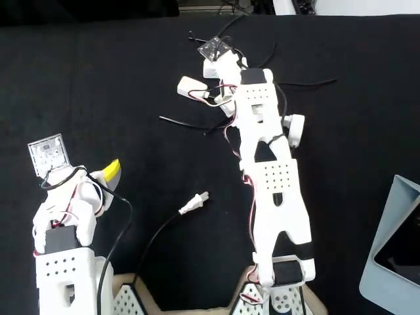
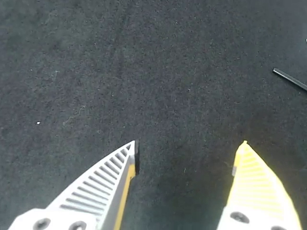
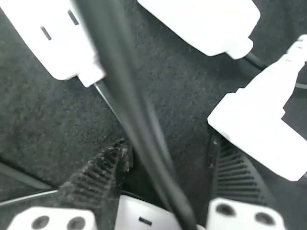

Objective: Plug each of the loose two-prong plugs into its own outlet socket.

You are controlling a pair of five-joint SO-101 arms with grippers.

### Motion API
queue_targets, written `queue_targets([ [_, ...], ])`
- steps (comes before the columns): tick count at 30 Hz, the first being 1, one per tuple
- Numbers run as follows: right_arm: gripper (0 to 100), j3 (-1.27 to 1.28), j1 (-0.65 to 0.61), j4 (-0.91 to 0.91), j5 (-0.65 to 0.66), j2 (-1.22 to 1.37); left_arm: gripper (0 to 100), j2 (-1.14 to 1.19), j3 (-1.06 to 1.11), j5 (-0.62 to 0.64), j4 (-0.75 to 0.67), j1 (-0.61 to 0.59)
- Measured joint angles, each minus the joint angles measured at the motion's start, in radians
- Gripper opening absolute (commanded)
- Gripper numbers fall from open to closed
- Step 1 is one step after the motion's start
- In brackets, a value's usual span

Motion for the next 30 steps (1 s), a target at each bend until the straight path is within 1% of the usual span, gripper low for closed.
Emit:
queue_targets([
  [2, 24.3, -0.002, 0.0, -0.002, 0.0, 0.008, 32, 0.0, 0.0, 0.0, 0.0, 0.0],
  [3, 22.1, -0.011, 0.0, -0.002, 0.0, 0.015, 32, 0.0, 0.0, 0.0, 0.0, 0.0],
  [7, 6.0, -0.035, 0.0, -0.003, 0.0, 0.048, 32, 0.0, 0.0, 0.0, 0.0, 0.0],
  [9, 0.8, -0.055, 0.003, -0.009, 0.0, 0.06, 32, 0.0, 0.0, 0.0, 0.0, 0.0],
  [14, 1.5, -0.087, 0.006, -0.017, 0.0, 0.069, 32, 0.0, 0.0, 0.0, 0.0, 0.0],
  [18, 1.1, -0.137, 0.008, 0.02, 0.0, 0.084, 32, 0.0, 0.0, 0.0, 0.0, 0.0],
  [26, 1.1, -0.384, 0.006, 0.212, 0.0, 0.103, 32, 0.0, 0.0, 0.0, 0.0, 0.0],
  [30, 1.1, -0.416, -0.014, 0.292, 0.0, 0.092, 32, 0.0, 0.0, 0.0, 0.0, 0.0],
])
